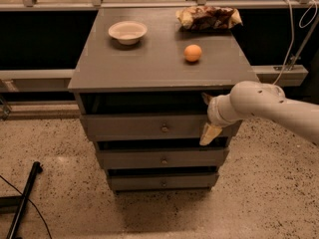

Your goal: Open top drawer

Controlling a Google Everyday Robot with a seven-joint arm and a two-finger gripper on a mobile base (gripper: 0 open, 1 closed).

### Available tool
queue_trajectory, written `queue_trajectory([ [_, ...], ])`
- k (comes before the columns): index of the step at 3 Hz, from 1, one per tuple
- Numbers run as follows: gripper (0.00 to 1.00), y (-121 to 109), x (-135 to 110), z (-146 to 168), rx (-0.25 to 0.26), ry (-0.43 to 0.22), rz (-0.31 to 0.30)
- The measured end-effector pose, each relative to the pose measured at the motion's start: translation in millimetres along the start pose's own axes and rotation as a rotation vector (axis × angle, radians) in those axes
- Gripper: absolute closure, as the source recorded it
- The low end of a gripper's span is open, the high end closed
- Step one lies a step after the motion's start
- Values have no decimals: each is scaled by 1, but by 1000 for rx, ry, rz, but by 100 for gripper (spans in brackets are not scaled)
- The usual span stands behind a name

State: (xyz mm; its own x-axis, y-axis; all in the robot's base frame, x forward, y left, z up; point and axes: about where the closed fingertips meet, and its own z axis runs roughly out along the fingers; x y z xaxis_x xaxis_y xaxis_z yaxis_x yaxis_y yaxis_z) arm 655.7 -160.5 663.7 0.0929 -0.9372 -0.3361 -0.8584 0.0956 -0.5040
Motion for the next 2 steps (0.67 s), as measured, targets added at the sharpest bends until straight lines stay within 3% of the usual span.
queue_trajectory([
  [1,17,16,10,14,-53,14,17],
  [2,41,26,0,8,-75,17,-21],
])
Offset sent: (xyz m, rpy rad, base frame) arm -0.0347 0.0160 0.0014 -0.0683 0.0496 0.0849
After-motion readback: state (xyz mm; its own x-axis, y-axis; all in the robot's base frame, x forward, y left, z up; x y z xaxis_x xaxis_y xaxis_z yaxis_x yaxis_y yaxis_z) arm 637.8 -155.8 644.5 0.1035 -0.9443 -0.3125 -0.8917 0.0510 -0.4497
